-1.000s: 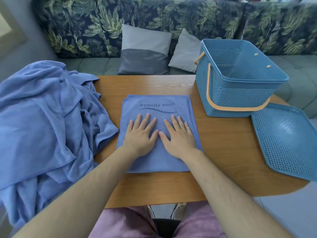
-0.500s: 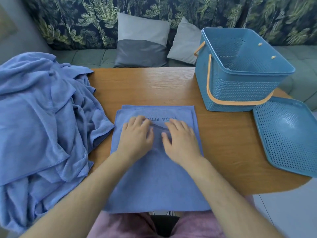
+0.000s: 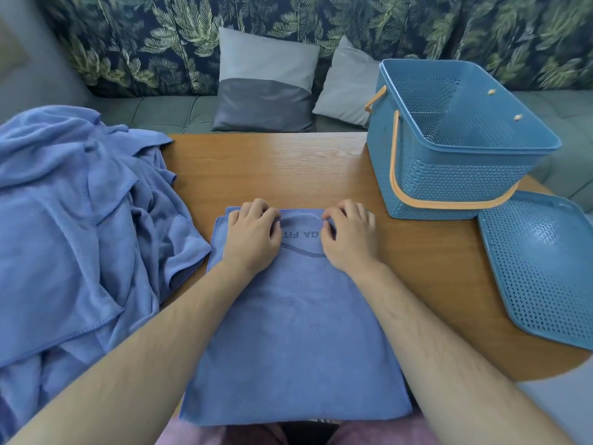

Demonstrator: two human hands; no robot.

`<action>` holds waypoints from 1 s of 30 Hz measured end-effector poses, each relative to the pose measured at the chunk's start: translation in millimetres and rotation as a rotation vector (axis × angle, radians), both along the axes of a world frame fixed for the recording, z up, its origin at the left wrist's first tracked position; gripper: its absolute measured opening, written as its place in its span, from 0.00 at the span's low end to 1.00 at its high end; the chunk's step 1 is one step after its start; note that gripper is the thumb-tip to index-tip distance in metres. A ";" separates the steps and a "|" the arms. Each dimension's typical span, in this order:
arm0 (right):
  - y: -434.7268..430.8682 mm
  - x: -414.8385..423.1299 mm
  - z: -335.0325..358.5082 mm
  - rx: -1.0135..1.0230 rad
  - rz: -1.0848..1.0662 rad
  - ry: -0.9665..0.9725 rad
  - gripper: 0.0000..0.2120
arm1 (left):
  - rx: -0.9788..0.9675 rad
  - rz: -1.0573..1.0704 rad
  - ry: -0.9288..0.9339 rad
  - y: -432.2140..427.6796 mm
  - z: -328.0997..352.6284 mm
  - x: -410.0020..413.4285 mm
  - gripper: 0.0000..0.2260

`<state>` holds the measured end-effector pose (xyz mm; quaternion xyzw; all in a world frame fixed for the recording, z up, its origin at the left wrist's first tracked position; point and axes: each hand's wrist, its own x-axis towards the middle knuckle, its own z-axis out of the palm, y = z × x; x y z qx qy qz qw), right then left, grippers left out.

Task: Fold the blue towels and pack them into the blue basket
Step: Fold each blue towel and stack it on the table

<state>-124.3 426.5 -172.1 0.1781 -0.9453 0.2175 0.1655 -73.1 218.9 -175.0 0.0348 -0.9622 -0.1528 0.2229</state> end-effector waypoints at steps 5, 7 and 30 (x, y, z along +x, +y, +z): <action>5.2 -2.3 8.3 0.004 0.101 0.098 0.05 | 0.005 -0.036 0.039 -1.1 1.1 0.8 0.05; 8.3 -3.0 11.1 0.000 0.116 0.110 0.03 | 0.002 -0.032 0.053 0.1 2.3 1.4 0.06; 42.4 -25.2 9.3 -0.402 0.059 -0.245 0.05 | 0.034 0.037 -0.194 -63.3 23.9 5.1 0.14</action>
